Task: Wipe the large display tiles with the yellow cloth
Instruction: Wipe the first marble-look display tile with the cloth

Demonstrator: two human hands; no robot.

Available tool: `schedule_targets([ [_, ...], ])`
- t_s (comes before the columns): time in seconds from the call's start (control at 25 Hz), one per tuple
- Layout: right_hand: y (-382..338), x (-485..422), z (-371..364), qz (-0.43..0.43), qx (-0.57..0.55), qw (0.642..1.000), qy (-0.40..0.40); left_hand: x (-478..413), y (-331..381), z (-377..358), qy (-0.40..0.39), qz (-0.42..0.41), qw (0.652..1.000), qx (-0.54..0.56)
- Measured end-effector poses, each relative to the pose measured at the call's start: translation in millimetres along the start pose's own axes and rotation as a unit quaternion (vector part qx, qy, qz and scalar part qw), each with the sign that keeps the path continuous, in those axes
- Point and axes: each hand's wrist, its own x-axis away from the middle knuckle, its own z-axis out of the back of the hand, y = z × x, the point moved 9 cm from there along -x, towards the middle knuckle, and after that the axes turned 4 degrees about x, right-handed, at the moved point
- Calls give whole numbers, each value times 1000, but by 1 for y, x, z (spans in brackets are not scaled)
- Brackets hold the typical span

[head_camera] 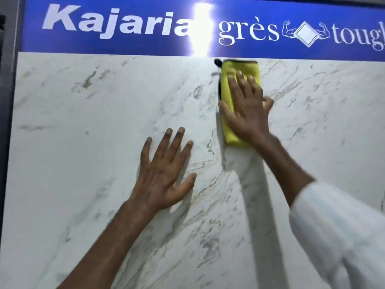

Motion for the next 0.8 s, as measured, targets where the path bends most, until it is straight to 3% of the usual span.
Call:
schedule_targets([
  [0.2,8,141,-3,38,35,999,2,7,18,-17,5,-4,999,-38],
  [0.4,3,27,-3,57,3,998,-10,9,17,-17,5,-2,999,-47],
  [0.52,4,18,-5,60,9,998,-3,10,17,-16,1,5,999,-47],
  [0.8,3,275,-1,51,19,999,-3,12,17,-20,-10,12,999,-51],
])
